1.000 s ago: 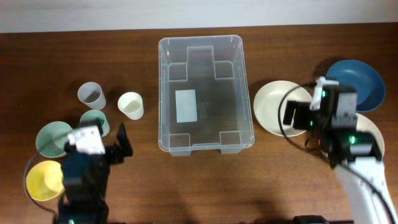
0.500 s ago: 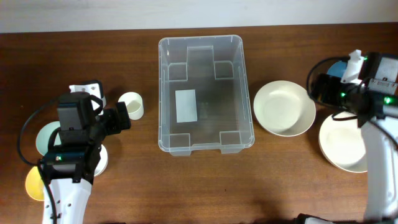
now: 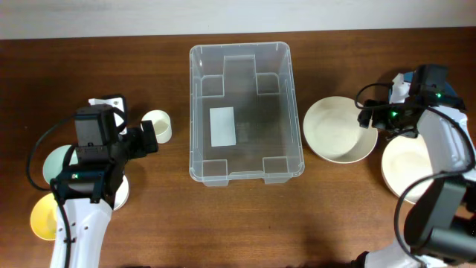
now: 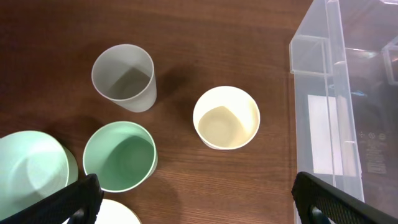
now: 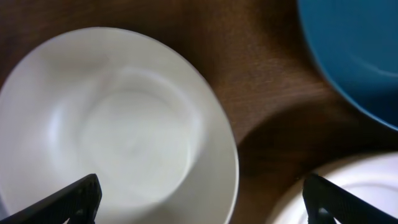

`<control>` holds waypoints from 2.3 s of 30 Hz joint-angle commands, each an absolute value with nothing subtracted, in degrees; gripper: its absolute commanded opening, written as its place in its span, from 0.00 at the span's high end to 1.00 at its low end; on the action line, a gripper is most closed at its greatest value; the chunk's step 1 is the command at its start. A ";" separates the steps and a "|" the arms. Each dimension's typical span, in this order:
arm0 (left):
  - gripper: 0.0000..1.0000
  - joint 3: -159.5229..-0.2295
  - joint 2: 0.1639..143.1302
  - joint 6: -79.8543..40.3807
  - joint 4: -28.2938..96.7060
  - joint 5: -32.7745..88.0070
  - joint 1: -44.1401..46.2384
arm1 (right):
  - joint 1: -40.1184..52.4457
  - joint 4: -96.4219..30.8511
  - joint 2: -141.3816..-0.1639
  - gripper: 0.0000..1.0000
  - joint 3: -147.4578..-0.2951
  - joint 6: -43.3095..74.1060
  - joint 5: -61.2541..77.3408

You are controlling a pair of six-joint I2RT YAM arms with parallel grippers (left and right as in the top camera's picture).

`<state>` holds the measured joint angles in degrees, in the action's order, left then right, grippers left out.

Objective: Pack container
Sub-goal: 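Move right gripper over the cream bowl beside the bin, then grasp the cream bowl rim with the right gripper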

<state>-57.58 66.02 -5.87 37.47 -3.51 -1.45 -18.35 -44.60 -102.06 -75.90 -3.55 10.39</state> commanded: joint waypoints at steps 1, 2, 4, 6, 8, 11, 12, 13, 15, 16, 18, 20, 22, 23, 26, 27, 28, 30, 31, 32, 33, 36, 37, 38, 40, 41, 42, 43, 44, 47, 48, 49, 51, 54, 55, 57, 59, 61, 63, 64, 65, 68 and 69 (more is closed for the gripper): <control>0.01 -58.67 66.32 -6.42 37.12 -4.34 -1.28 | -18.39 -42.98 -105.32 0.01 -76.47 -4.27 12.58; 0.01 -58.67 66.32 -6.42 37.12 -4.34 -1.28 | -18.39 -42.33 -106.13 0.01 -76.47 -4.27 13.08; 0.01 -58.67 66.32 -6.42 37.12 -4.34 -1.28 | -18.39 -41.25 -107.55 0.01 -76.47 -4.27 13.34; 0.01 -58.67 66.32 -6.42 37.15 -4.34 -1.28 | -18.39 -40.34 -109.03 0.01 -76.47 -4.27 13.34; 0.01 -58.67 66.32 -6.42 37.12 -4.34 -1.28 | -18.39 -39.55 -110.37 0.01 -76.47 -4.29 13.34; 0.01 -58.65 66.32 -6.42 37.15 -4.34 -1.28 | -18.35 -38.46 -112.12 0.01 -76.47 -4.27 13.65; 0.01 -58.67 66.32 -6.42 37.15 -4.34 -1.28 | -18.33 -38.20 -112.71 0.02 -76.47 -4.27 14.02; 0.01 -58.67 66.32 -6.42 37.15 -4.34 -1.28 | -18.33 -38.00 -113.16 0.01 -76.47 -4.29 14.57; 0.01 -58.65 66.32 -6.42 37.15 -4.34 -1.28 | -18.35 -37.63 -114.04 0.00 -76.44 -4.27 14.98; 0.01 -58.67 66.32 -6.42 37.15 -4.34 -1.28 | -18.33 -37.41 -114.52 0.00 -76.44 -4.27 14.98; 0.01 -58.67 66.32 -6.42 37.15 -4.34 -1.28 | -18.35 -37.01 -114.96 0.05 -76.44 -4.25 15.03; 0.01 -58.67 66.32 -6.42 37.15 -4.34 -1.28 | -18.35 -36.73 -115.15 0.12 -76.42 -4.19 15.03; 0.01 -58.67 66.32 -6.42 37.15 -4.34 -1.28 | -18.33 -36.47 -115.22 0.20 -76.42 -4.05 15.05; 0.01 -58.67 66.32 -6.42 37.15 -4.34 -1.28 | -18.33 -36.40 -115.24 0.24 -76.42 -4.05 15.05; 0.01 -58.67 66.32 -6.42 37.12 -4.34 -1.28 | -18.35 -36.45 -115.31 0.34 -76.40 -4.08 15.03; 0.01 -58.65 66.32 -6.42 37.12 -4.34 -1.28 | -18.33 -36.45 -115.39 0.36 -76.40 -4.05 15.03; 0.01 -58.67 66.32 -6.42 37.12 -4.34 -1.28 | -18.33 -36.51 -115.48 0.39 -76.40 -4.05 15.03; 0.01 -58.65 66.32 -6.42 37.12 -4.34 -1.28 | -18.33 -36.62 -115.79 0.54 -76.29 -4.03 15.03; 0.01 -58.67 66.32 -6.42 37.12 -4.34 -1.28 | -18.33 -36.58 -115.79 0.58 -76.16 -4.01 15.03; 0.01 -58.67 66.32 -6.42 37.12 -4.34 -1.28 | -18.35 -36.58 -115.79 0.60 -76.09 -4.01 15.03; 0.01 -58.67 66.32 -6.42 37.12 -4.34 -1.28 | -18.33 -36.58 -115.79 0.60 -76.07 -4.01 15.03; 0.00 -58.67 66.32 -6.42 37.12 -4.34 -1.28 | -18.35 -36.58 -115.79 0.61 -76.07 -4.03 15.00; 0.01 -58.67 66.32 -6.42 37.12 -4.34 -1.28 | -18.35 -36.60 -115.79 0.62 -76.07 -4.03 14.98; 0.00 -58.67 66.32 -6.42 37.12 -4.34 -1.28 | -18.35 -36.62 -115.79 0.64 -76.07 -4.01 14.98; 0.01 -58.67 66.32 -6.42 37.12 -4.34 -1.28 | -18.35 -36.60 -115.79 0.67 -76.07 -4.01 15.00; 0.01 -58.67 66.32 -6.42 37.12 -4.34 -1.28 | -18.35 -36.60 -115.79 0.70 -76.07 -4.03 14.98; 0.01 -58.67 66.32 -6.42 37.12 -4.34 -1.28 | -18.35 -36.60 -115.79 0.75 -76.07 -4.03 14.98; 0.01 -58.67 66.32 -6.42 37.15 -4.34 -1.28 | -18.35 -36.60 -115.79 0.79 -76.07 -4.03 14.98; 0.00 -58.65 66.32 -6.42 37.15 -4.34 -1.28 | -18.35 -36.60 -115.79 0.83 -76.07 -4.01 14.96; 0.01 -58.67 66.32 -6.42 37.15 -4.34 -1.28 | -18.35 -36.62 -115.79 0.90 -76.07 -4.01 14.81; 0.01 -58.67 66.32 -6.42 37.15 -4.34 -1.28 | -18.35 -36.60 -115.79 0.92 -76.07 -4.01 14.81; 0.01 -58.67 66.32 -6.42 37.12 -4.34 -1.28 | -18.35 -36.60 -115.79 0.94 -76.07 -4.01 14.81; 0.01 -58.67 66.32 -6.42 37.15 -4.34 -1.28 | -18.35 -36.60 -115.79 0.96 -76.07 -4.01 14.81; 0.01 -58.65 66.32 -6.42 37.15 -4.34 -1.28 | -18.35 -36.40 -115.79 0.96 -76.07 -4.01 14.83; 0.01 -58.65 66.32 -6.42 37.15 -4.34 -1.28 | -18.35 -36.32 -115.79 0.96 -76.07 -4.01 14.83; 0.01 -58.67 66.32 -6.42 37.15 -4.34 -1.28 | -18.35 -35.77 -115.77 0.96 -76.09 -2.63 14.85; 0.01 -58.65 66.32 -6.42 37.12 -4.34 -1.28 | -18.48 -35.03 -115.37 0.96 -76.14 0.75 15.53; 0.01 -58.65 66.32 -6.42 37.12 -4.34 -1.28 | -18.65 -34.65 -114.61 0.96 -76.79 2.59 18.22; 0.00 -58.65 66.32 -6.42 37.15 -4.34 -1.28 | -18.76 -34.70 -113.60 0.96 -78.24 5.43 19.49; 0.00 -58.67 66.32 -6.42 37.12 -4.34 -1.28 | -18.76 -34.87 -112.95 0.96 -78.98 7.16 19.49; 0.01 -58.67 66.32 -6.42 37.15 -4.34 -1.28 | -18.76 -34.92 -112.27 0.96 -79.70 8.69 19.49; 0.01 -58.67 66.32 -6.42 37.12 -4.34 -1.28 | -18.76 -35.27 -109.71 0.96 -81.69 12.25 19.27; 0.01 -58.65 66.32 -6.42 37.12 -4.34 -1.28 | -18.76 -35.51 -108.84 0.96 -82.37 13.19 19.22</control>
